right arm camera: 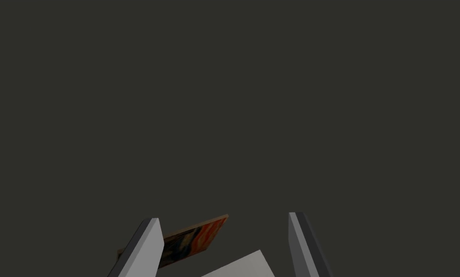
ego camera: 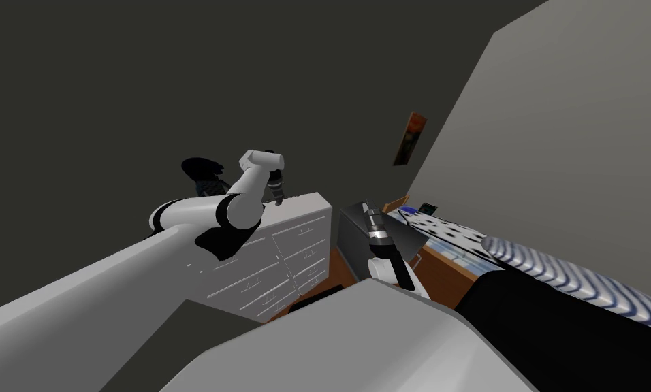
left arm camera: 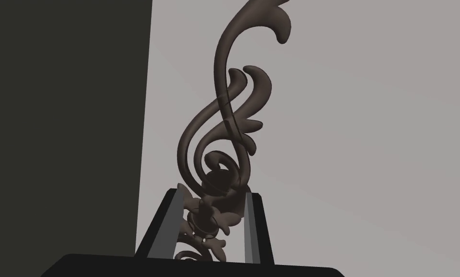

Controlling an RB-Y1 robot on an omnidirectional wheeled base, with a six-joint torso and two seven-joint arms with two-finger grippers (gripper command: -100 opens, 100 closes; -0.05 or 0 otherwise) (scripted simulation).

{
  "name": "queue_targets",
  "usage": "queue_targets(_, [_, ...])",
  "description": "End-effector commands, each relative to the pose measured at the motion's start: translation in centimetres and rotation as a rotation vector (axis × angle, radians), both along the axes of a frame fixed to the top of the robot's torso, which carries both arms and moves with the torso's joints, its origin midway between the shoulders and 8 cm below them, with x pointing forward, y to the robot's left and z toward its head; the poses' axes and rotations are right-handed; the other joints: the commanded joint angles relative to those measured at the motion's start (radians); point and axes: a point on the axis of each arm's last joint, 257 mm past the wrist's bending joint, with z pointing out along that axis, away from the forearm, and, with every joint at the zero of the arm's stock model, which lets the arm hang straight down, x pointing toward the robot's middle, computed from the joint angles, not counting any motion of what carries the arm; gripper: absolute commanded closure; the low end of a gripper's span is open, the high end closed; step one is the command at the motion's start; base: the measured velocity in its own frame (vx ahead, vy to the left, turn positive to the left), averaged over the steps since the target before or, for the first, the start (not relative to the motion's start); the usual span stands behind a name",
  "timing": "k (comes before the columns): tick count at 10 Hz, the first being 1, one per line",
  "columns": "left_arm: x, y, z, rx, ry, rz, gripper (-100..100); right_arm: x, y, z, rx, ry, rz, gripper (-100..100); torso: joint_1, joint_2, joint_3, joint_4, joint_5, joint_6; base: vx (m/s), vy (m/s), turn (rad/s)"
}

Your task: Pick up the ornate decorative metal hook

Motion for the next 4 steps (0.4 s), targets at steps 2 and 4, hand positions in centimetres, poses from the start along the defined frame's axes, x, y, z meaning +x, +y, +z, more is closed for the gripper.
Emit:
queue_targets(2, [-0.5,-0.3,1.2,-0.002,0.007,0.003,100,0.0,0.0,0.0,0.000,0.000,0.000,0,0.000,0.000,0.000,0.000,0.000,0.000,-0.003,0.003,-0.007])
queue_targets(4, [-0.3,-0.1,0.8,-0.001,0.002,0.002,0,0.0,0.0,0.0,0.000,0.000,0.000,0,0.000,0.000,0.000,0.000,0.000,0.000,0.000,0.000,0.000])
